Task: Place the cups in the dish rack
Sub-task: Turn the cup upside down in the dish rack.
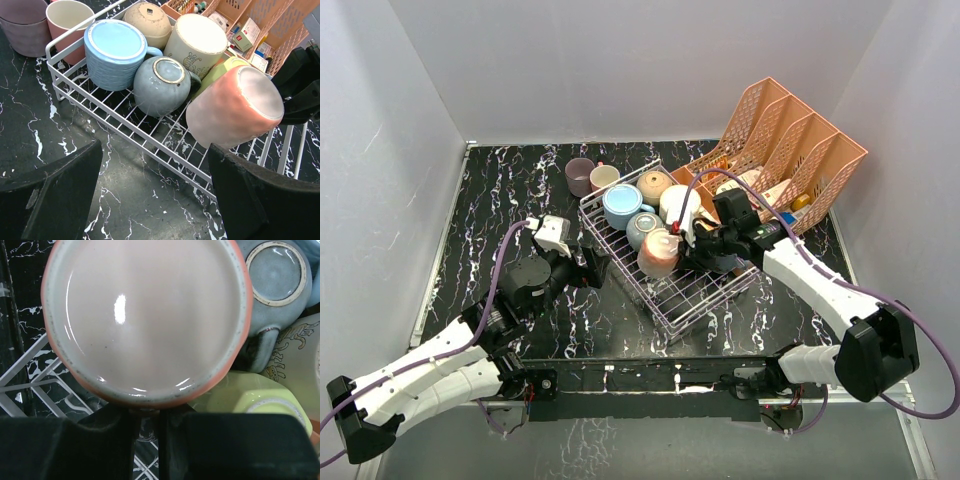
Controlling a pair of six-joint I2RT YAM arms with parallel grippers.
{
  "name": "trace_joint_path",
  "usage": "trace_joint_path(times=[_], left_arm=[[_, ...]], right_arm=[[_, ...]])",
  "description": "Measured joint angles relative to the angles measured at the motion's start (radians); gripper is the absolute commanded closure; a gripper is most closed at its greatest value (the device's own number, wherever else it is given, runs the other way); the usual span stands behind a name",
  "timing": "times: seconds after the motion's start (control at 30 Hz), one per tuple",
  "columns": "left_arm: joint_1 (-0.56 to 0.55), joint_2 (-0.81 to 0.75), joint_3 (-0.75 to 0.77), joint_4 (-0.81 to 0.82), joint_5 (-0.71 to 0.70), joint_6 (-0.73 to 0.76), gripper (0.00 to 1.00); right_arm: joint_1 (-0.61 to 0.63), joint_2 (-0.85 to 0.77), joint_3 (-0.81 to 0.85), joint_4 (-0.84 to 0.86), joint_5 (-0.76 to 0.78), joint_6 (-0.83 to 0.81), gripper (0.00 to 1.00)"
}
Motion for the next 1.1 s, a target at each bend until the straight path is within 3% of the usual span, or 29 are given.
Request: trace_joint_path(times=[1.1], left_arm=[[0.000,-0.009,0.000,-0.008,-0.007,-0.004,0.16]], right_arm=[[0.067,0.069,-0.048,0.101,0.198,0.135,0.91]])
